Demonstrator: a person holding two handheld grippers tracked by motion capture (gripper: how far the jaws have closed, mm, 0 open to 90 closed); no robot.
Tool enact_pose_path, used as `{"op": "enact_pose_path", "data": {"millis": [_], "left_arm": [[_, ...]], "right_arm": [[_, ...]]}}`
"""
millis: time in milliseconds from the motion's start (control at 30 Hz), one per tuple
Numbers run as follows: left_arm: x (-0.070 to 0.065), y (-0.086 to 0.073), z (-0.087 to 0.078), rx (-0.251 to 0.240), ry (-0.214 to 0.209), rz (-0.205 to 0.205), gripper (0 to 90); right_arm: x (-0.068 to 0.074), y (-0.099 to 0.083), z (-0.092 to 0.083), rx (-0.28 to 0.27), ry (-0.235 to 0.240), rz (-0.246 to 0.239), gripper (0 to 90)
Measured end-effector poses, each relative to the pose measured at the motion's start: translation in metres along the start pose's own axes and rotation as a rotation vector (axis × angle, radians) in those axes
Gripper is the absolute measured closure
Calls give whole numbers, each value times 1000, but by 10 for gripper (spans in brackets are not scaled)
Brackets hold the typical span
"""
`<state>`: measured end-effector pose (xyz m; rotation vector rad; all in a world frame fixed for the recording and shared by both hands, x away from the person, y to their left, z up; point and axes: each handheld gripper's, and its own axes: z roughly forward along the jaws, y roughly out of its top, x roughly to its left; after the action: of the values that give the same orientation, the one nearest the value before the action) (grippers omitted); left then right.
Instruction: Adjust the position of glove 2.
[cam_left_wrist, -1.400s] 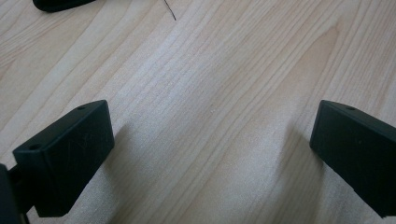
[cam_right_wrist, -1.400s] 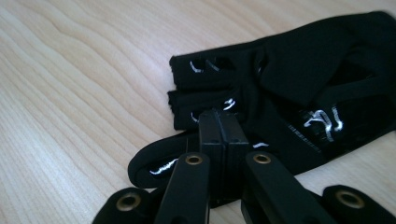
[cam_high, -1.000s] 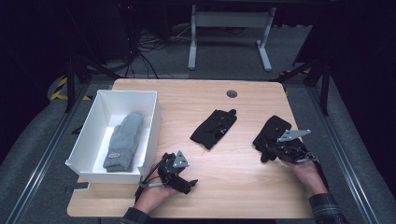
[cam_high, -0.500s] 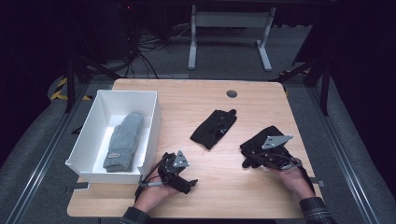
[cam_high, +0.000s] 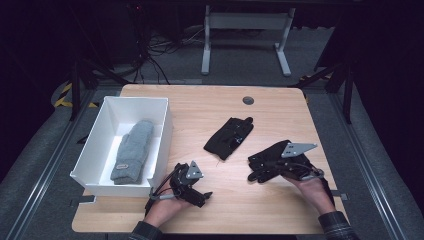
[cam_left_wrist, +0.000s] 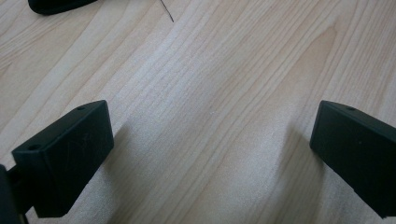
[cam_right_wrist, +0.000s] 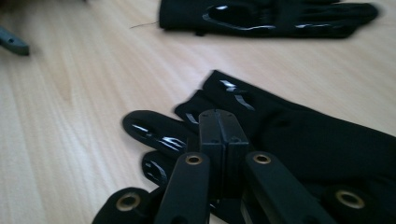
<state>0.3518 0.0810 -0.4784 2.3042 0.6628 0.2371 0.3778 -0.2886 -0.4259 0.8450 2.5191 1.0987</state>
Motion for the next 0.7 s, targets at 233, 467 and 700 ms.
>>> {"op": "enact_pose_path", "data": {"millis": [233,467,700], "left_arm": [[0,0,0,0,-1,-1,0],[0,0,0,-1,-2,-1,0],[0,0,0,4,-1,-6,0]], "right_arm": [[-32,-16,-29,-43,-90,75,900],[-65,-38,-39,-25,-174,149,900],[-73,-49,-23,81,-189,146,900]]}}
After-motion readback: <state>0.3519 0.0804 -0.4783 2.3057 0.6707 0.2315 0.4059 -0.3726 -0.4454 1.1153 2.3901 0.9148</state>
